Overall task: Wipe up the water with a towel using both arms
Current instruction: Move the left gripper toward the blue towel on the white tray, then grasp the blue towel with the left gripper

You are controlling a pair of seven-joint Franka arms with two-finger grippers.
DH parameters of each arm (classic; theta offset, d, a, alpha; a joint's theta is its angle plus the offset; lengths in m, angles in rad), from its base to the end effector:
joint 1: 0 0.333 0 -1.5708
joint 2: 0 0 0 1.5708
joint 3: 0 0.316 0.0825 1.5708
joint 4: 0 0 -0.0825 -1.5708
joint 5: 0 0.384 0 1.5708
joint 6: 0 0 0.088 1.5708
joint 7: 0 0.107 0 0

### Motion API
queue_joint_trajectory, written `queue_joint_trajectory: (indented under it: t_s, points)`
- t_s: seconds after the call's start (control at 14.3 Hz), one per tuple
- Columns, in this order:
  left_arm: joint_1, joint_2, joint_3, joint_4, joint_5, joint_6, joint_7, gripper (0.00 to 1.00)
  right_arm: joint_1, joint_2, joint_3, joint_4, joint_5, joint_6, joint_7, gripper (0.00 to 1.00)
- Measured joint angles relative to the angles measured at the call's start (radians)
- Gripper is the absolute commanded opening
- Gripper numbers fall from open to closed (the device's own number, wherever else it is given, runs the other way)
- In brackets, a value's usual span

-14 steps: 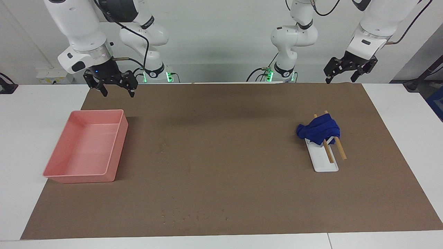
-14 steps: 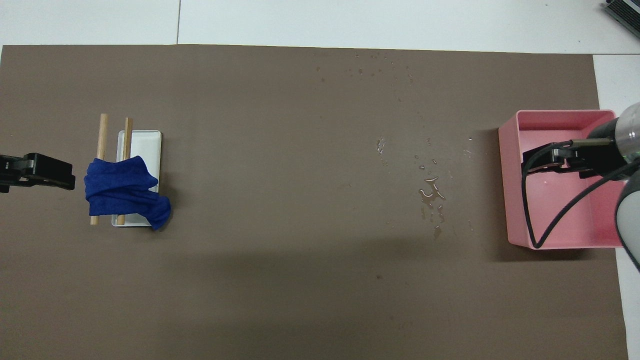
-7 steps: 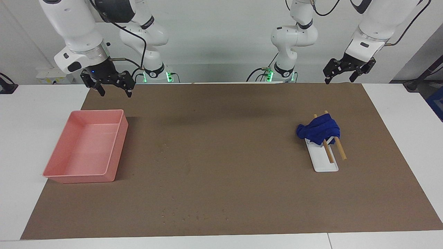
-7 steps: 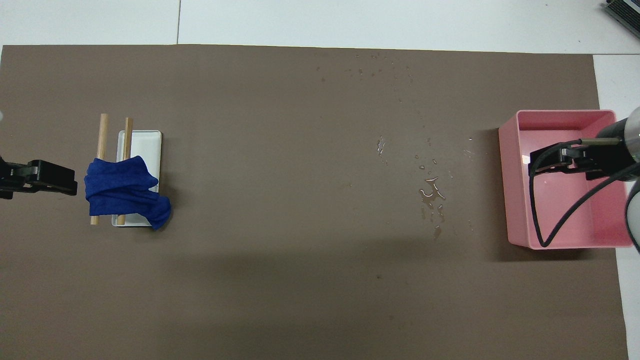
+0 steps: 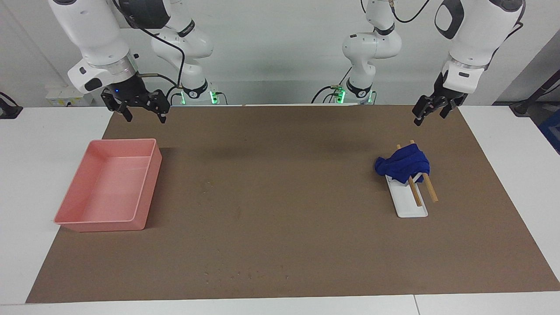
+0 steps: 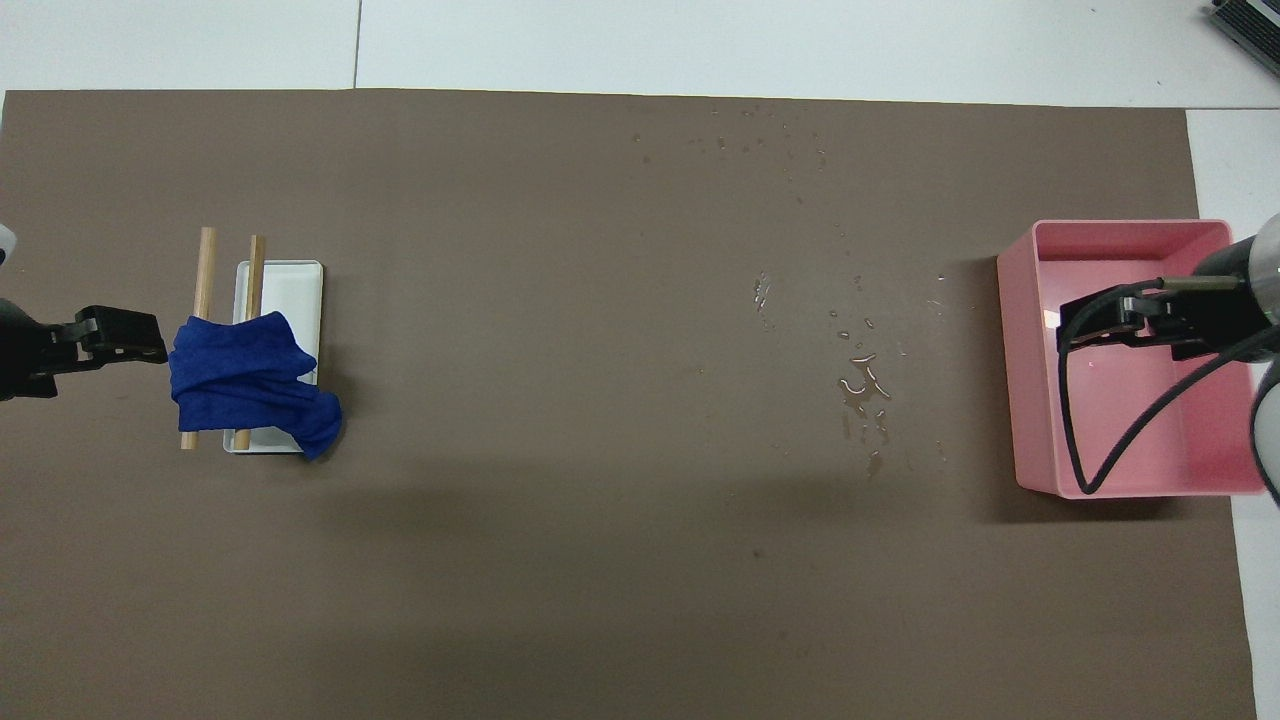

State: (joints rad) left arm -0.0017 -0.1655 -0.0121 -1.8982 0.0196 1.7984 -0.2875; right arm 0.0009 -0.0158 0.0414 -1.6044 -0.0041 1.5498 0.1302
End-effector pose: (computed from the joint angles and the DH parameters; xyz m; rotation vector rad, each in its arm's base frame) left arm 0.5164 -0.0059 0.5768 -3.1002 -0.4211 -0.1066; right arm 0.5462 0.0229 0.6156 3.1299 -0.1377 -0.0599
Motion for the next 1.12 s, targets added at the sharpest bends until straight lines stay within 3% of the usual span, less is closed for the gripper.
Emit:
queue_joint_trajectory:
  t_s: [0.21, 0.49, 0.7, 0.91, 1.12]
  points:
    - [0.025, 0.001, 0.003, -0.074, 0.0, 0.11, -0.137, 1.0, 0.0, 0.0, 0.0, 0.0, 0.0, 0.0, 0.0, 1.0]
    - [0.036, 0.003, 0.001, -0.156, 0.0, 0.22, -0.57, 1.0, 0.0, 0.0, 0.0, 0.0, 0.0, 0.0, 0.0, 1.0]
    - [0.043, 0.007, 0.0, -0.205, 0.0, 0.274, -0.784, 1.0, 0.0, 0.0, 0.0, -0.001, 0.0, 0.0, 0.0, 1.0]
    - [0.034, 0.043, -0.01, -0.23, 0.0, 0.335, -1.044, 1.0, 0.0, 0.0, 0.0, -0.001, 0.0, 0.0, 0.0, 1.0]
    - [0.018, 0.087, -0.018, -0.23, 0.0, 0.407, -1.18, 1.0, -0.001, 0.0, 0.0, -0.003, 0.0, -0.002, 0.0, 1.0]
